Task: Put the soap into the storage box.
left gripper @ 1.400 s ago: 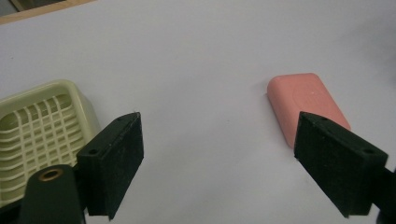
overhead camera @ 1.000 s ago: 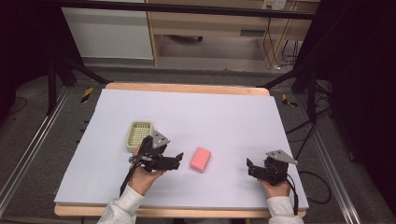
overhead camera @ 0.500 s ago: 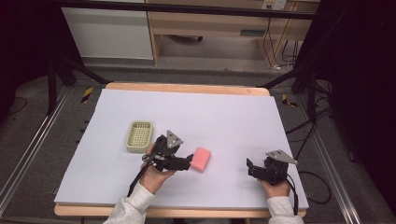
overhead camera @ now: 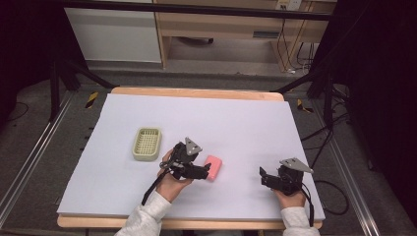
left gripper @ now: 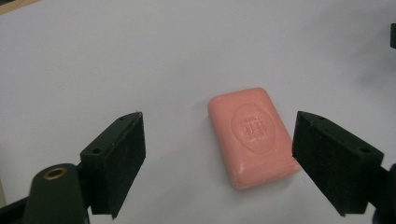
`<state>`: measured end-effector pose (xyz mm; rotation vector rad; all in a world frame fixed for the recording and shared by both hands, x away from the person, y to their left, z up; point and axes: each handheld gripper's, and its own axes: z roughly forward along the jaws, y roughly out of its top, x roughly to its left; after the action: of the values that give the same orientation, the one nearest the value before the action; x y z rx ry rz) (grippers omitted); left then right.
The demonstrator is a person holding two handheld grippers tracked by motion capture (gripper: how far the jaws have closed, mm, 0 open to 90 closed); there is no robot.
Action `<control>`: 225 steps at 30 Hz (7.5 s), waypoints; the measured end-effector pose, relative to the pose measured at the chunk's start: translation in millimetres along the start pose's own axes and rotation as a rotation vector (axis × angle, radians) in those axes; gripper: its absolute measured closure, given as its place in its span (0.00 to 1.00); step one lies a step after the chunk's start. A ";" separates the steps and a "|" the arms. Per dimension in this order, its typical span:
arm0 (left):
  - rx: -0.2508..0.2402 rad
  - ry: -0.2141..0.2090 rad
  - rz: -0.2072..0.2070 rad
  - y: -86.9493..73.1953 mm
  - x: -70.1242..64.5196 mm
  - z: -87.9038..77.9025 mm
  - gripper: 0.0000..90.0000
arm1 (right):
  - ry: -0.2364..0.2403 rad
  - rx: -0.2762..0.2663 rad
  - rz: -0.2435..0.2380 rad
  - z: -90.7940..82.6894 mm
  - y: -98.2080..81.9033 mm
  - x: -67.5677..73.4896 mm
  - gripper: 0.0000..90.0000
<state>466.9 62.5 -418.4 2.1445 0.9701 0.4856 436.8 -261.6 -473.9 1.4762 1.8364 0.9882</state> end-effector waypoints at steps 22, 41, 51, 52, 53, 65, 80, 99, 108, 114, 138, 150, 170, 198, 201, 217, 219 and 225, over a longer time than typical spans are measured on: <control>0.057 -0.011 0.005 4.5 -7.6 23.9 0.18 | 0.001 0.000 -0.005 0.0 0.2 0.0 0.08; 0.121 -0.021 0.001 5.6 -17.4 43.2 0.18 | 0.004 0.002 0.001 0.4 0.2 0.3 0.08; 0.157 -0.022 0.011 5.3 -21.6 51.1 0.20 | 0.003 0.003 -0.003 1.0 0.2 0.0 0.08; 0.159 -0.024 0.008 5.2 -21.8 52.0 0.20 | 0.004 0.002 -0.002 0.9 0.2 0.1 0.08; 0.160 -0.024 0.008 5.1 -21.9 52.5 0.20 | 0.004 0.003 -0.002 0.9 0.2 0.1 0.08; 0.174 -0.040 -0.009 4.3 -23.4 58.5 0.29 | 0.003 0.003 -0.003 1.2 0.1 -0.2 0.08; 0.201 -0.039 -0.027 5.8 -24.5 64.1 0.32 | 0.005 0.004 -0.002 1.2 0.1 0.0 0.08; 0.237 -0.028 -0.038 5.0 -26.5 71.6 0.34 | 0.005 0.003 0.000 1.0 0.2 -0.3 0.08; 0.263 -0.017 -0.042 6.7 -29.4 72.1 0.40 | 0.005 0.006 0.004 0.9 0.3 -0.2 0.08; 0.269 -0.014 -0.043 7.3 -29.8 72.0 0.41 | 0.007 0.006 0.003 0.8 0.3 -0.4 0.08; 0.243 -0.042 -0.016 6.8 -17.7 47.4 0.41 | 0.011 0.007 0.004 0.5 0.2 -1.0 0.08; 0.218 -0.038 -0.004 3.0 0.2 21.9 0.41 | 0.007 0.007 0.004 0.4 0.1 -1.1 0.08; 0.186 -0.011 -0.064 -14.0 42.4 -20.0 0.41 | 0.004 0.006 0.007 0.6 -0.3 -2.1 0.08; 0.146 0.074 -0.168 -25.6 98.9 -48.8 0.41 | 0.012 0.007 -0.001 -0.1 -0.2 -0.9 0.08; 0.143 0.079 -0.180 -26.1 104.9 -50.3 0.41 | 0.013 0.006 -0.002 -0.2 -0.2 -0.7 0.08; 0.142 0.129 -0.248 -30.6 138.2 -52.4 0.41 | 0.015 0.010 -0.005 0.9 0.1 0.8 0.08; 0.142 0.134 -0.253 -30.8 141.1 -51.9 0.41 | 0.015 0.010 -0.008 1.3 0.1 0.8 0.08; 0.150 0.146 -0.262 -31.5 150.4 -50.2 0.41 | 0.016 0.012 -0.009 2.0 0.4 1.6 0.08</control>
<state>519.2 214.6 -401.9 2.0929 1.3865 0.4559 438.2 -259.6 -474.6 1.4700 1.8613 0.9891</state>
